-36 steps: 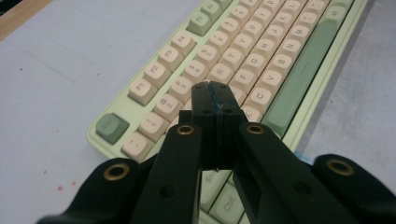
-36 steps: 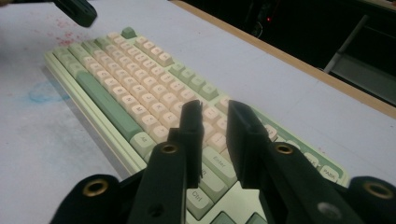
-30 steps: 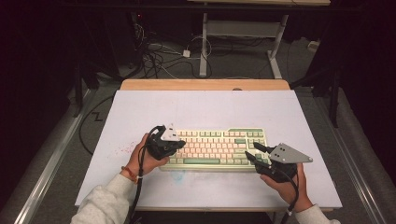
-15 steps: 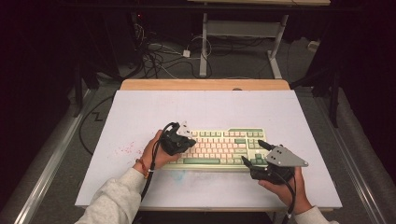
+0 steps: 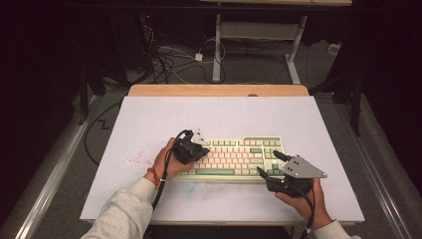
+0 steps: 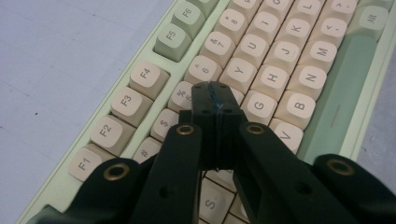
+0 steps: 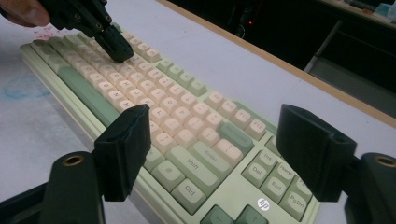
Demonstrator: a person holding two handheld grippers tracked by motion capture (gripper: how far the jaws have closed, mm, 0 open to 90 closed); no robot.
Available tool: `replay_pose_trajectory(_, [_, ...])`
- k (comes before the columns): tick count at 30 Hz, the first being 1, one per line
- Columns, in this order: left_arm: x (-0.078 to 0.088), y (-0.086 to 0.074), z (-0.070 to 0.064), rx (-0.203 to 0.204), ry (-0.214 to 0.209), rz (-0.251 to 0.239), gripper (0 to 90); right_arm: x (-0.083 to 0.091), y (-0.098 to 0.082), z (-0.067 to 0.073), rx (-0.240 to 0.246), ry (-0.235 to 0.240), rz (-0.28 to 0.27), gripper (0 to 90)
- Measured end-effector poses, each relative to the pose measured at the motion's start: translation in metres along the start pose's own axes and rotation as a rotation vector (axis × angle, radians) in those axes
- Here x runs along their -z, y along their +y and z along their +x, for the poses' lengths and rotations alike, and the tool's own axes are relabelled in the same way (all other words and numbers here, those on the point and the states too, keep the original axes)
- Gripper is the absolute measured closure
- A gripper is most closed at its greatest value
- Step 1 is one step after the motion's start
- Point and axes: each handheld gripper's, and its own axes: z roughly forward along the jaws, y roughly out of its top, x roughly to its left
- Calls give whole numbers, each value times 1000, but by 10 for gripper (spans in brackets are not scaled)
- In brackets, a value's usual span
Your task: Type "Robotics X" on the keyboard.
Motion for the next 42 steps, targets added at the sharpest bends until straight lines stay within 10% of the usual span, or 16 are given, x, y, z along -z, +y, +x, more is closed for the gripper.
replay_pose_trajectory(4, [0, 0, 0, -1, 0, 2, 880, -10, 0, -4, 7, 36, 60, 706])
replay_pose_trajectory(9, [0, 0, 1, -2, 0, 5, 880, -32, -2, -14, -7, 88, 150, 900])
replay_pose_trajectory(22, [5, 1, 2, -5, 8, -17, 880, -54, -9, -13, 13, 120, 283, 900])
replay_pose_trajectory(42, [8, 4, 3, -17, -11, 6, 880, -55, -12, -12, 9, 128, 289, 900])
